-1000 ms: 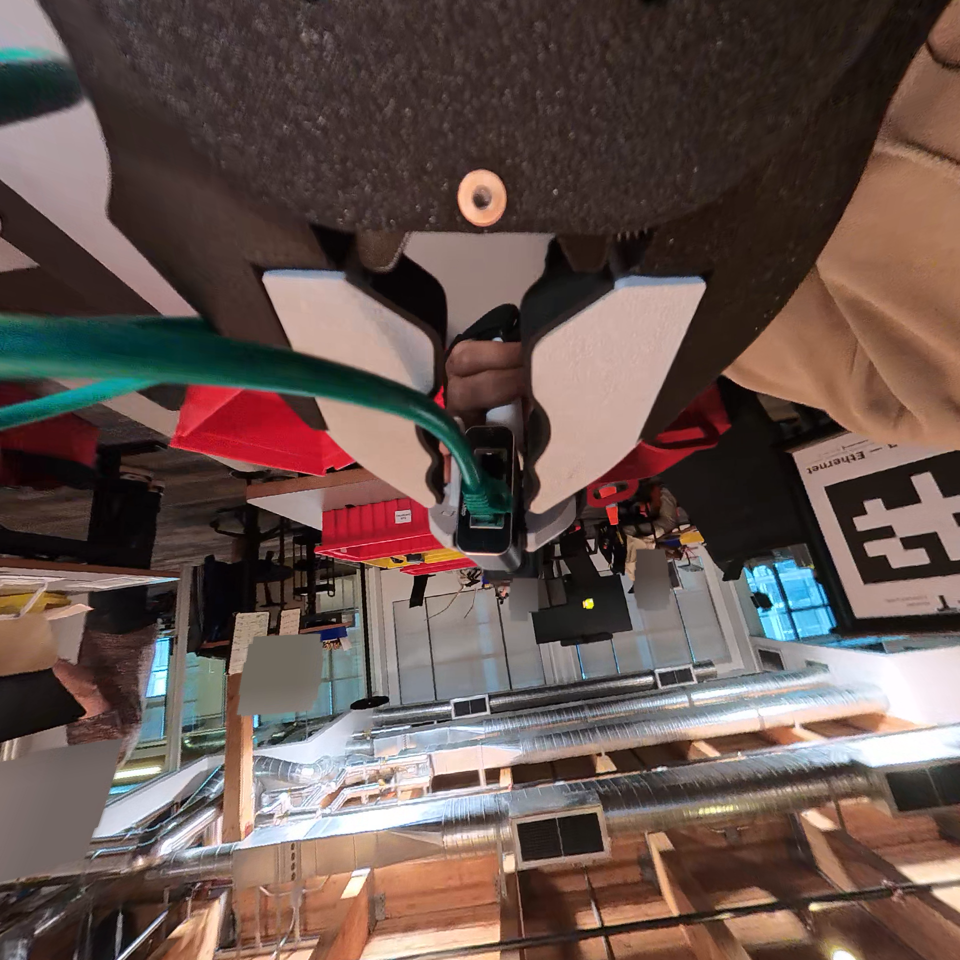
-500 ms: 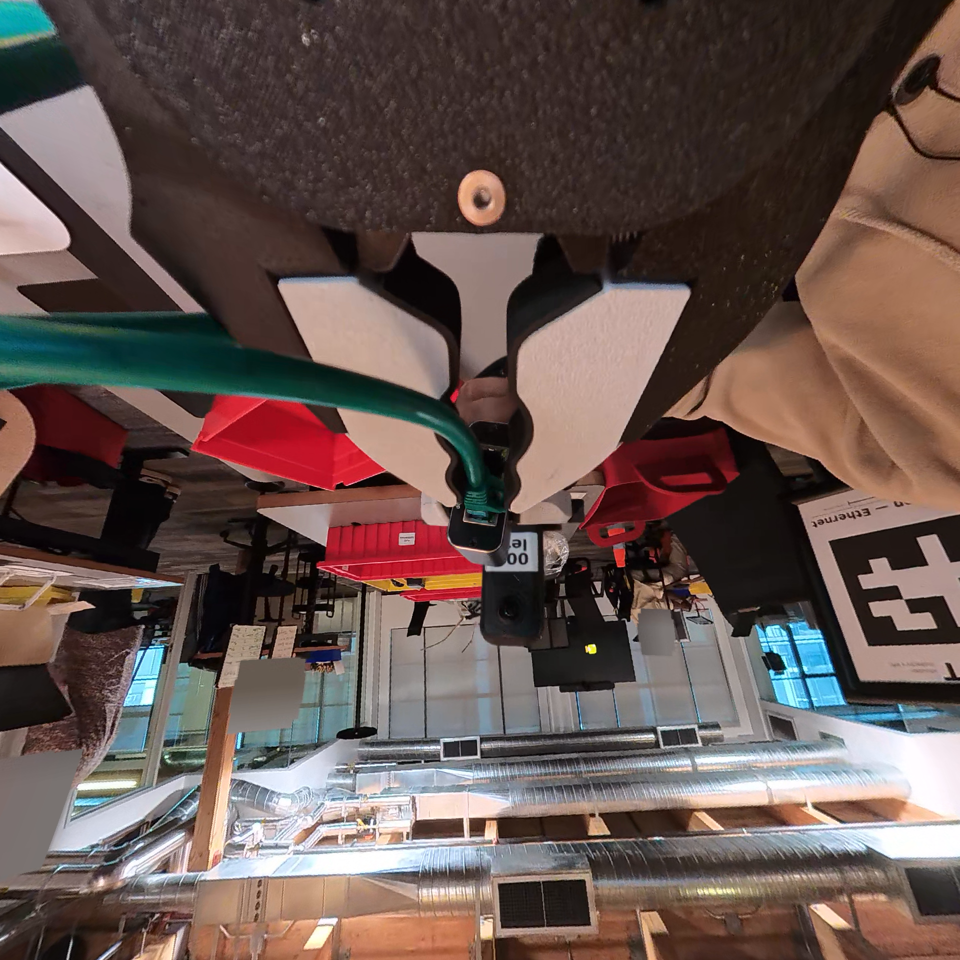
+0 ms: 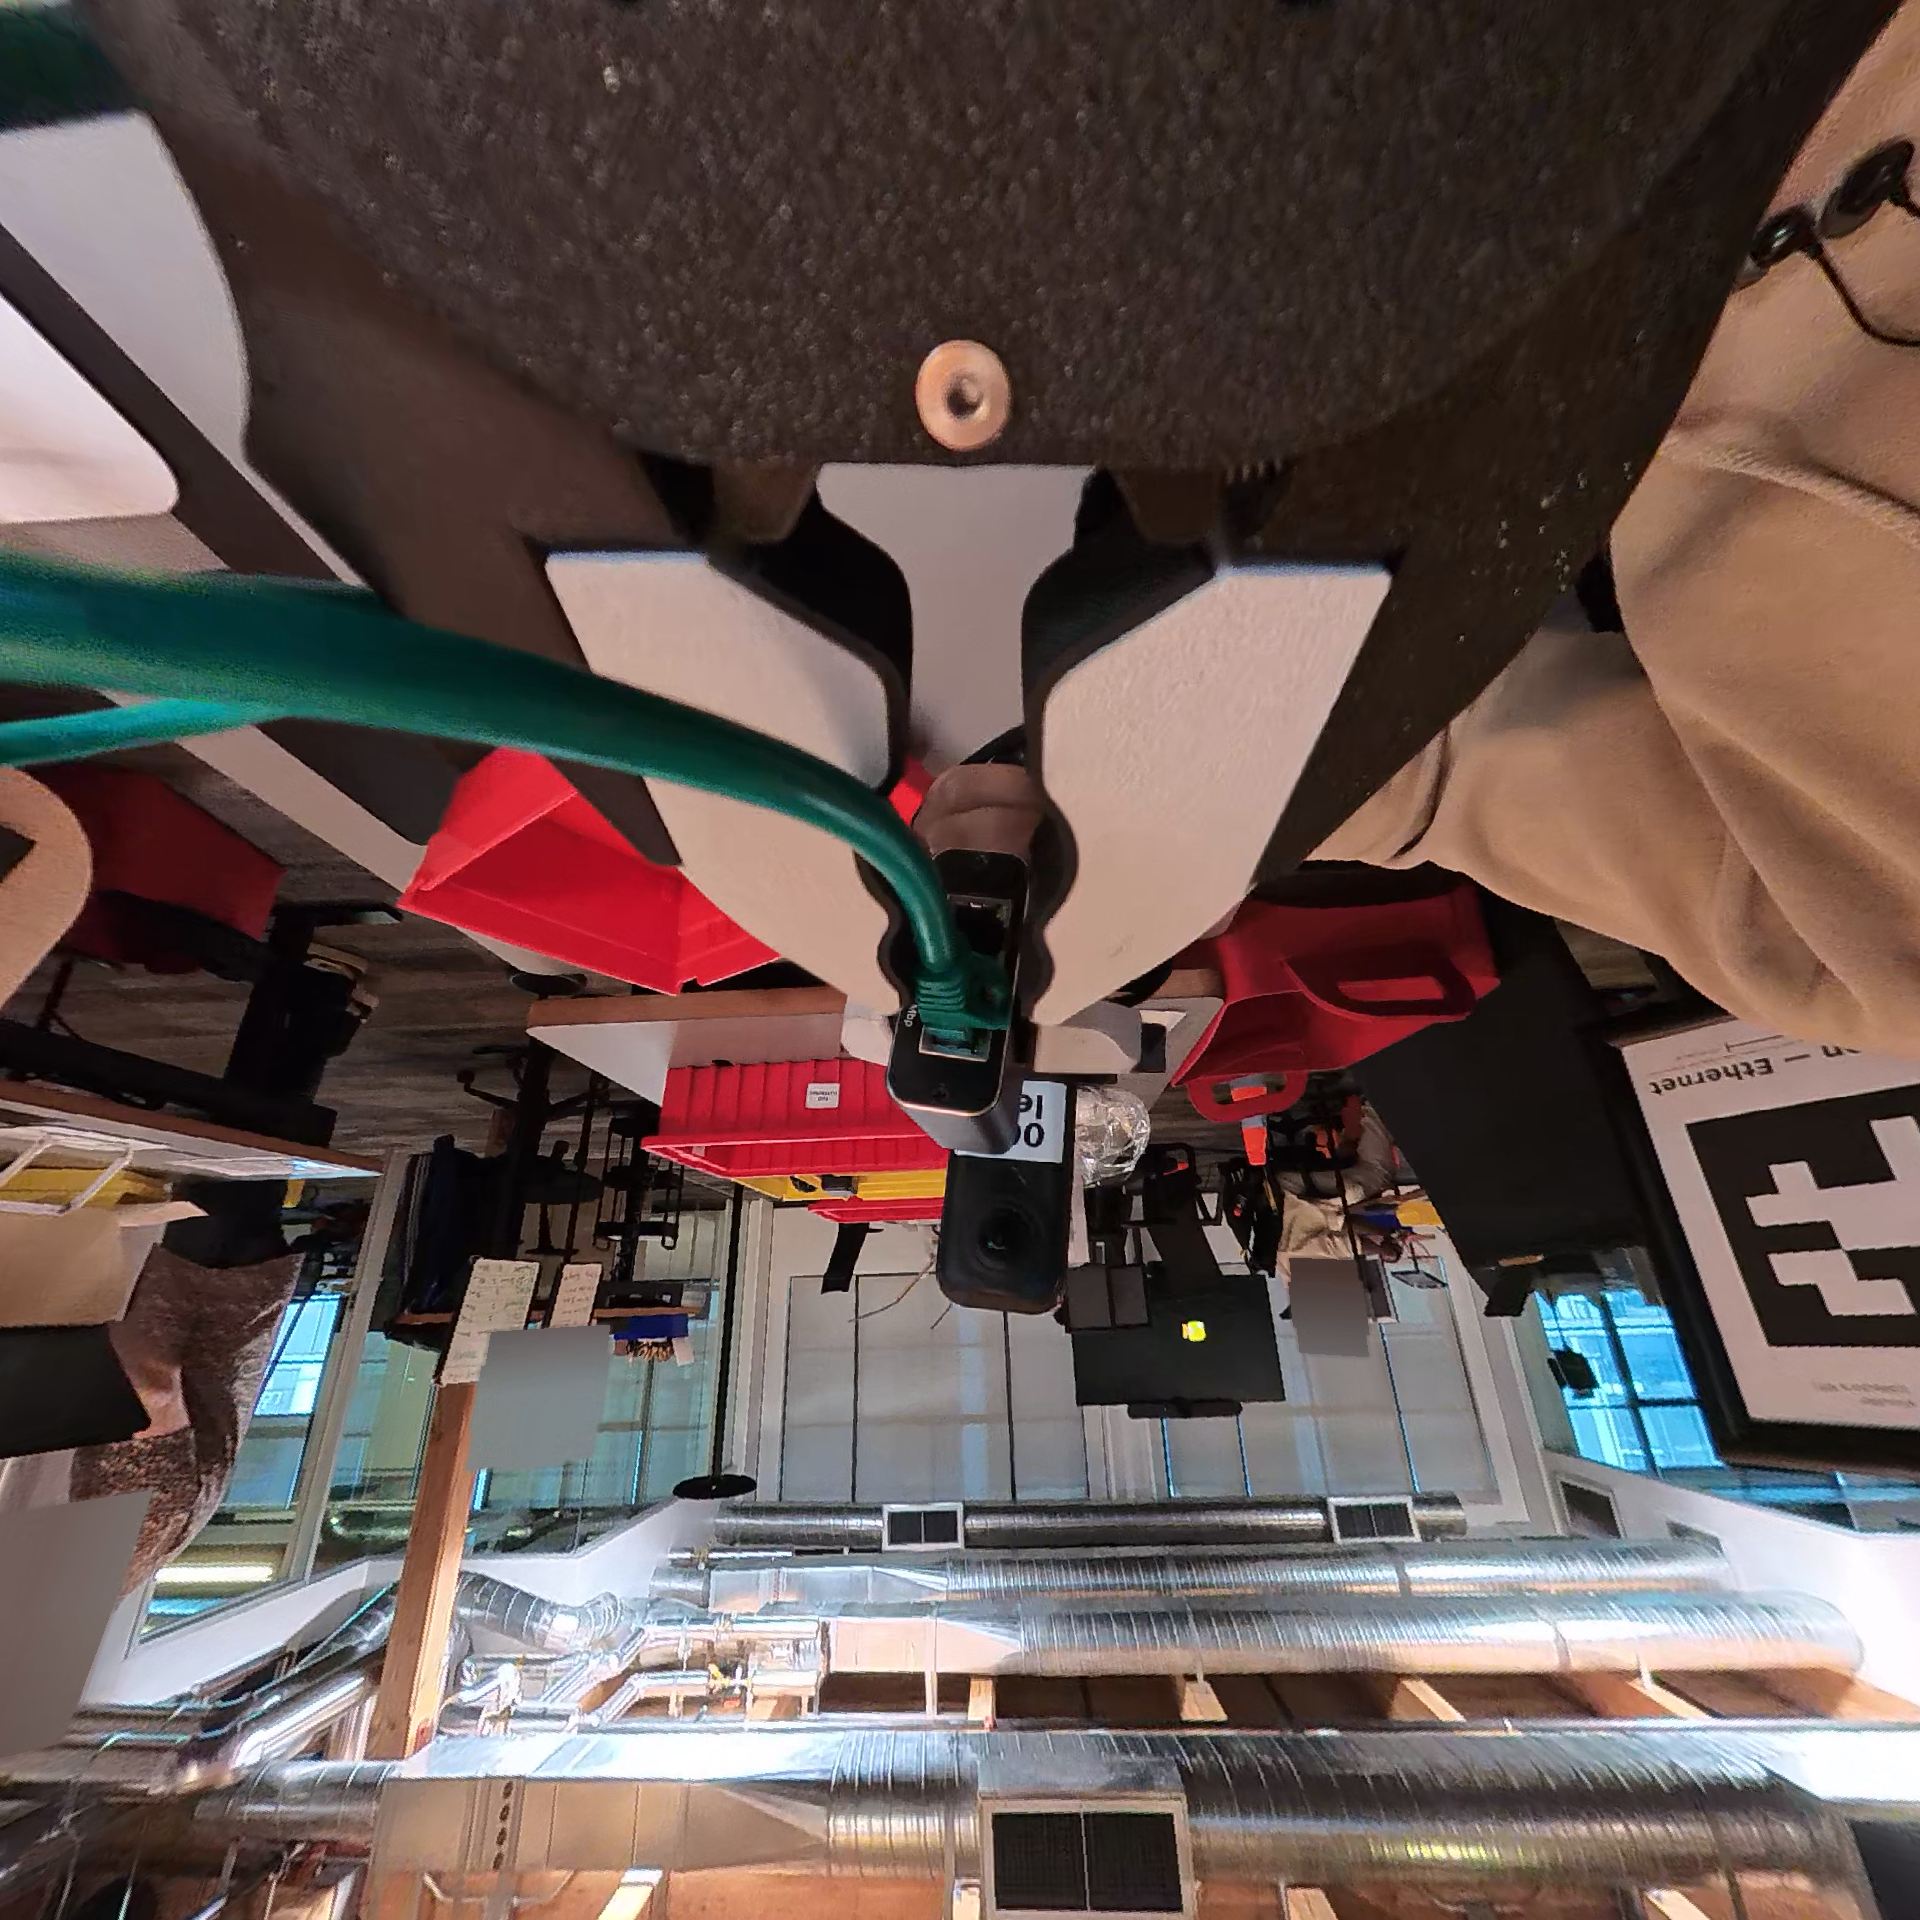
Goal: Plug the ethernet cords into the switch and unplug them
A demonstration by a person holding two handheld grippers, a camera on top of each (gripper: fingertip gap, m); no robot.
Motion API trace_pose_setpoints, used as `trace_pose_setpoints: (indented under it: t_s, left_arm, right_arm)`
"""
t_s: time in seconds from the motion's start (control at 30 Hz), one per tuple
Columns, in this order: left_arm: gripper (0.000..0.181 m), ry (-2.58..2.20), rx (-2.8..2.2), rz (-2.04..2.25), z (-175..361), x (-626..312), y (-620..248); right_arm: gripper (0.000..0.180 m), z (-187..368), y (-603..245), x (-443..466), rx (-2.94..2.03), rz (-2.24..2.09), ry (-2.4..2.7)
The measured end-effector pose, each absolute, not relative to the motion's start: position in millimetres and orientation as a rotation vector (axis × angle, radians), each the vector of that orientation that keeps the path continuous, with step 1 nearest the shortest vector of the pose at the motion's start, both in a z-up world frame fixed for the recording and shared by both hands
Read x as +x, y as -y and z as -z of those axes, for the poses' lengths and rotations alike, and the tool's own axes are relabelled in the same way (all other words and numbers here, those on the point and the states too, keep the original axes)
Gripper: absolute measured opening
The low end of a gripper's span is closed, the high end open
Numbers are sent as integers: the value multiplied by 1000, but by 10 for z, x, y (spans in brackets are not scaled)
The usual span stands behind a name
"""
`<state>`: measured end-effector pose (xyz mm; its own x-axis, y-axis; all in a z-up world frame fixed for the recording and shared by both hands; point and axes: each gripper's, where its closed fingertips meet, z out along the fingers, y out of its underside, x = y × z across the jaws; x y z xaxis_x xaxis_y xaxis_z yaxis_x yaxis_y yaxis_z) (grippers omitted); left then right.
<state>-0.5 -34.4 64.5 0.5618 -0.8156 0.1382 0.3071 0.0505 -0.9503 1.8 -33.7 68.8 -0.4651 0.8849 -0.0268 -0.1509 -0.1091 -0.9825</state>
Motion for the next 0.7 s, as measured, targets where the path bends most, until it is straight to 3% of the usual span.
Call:
trace_pose_setpoints:
  t_s: [0.4,0.7]
  left_arm:
    - [27,-510,-1253,877,-634,20,329]
    - [27,-561,-1254,607,-657,19,362]
  right_arm:
    - [15,-694,311,35,-861,-1690,1372]
    - [15,-704,321,18,-817,-1587,1351]
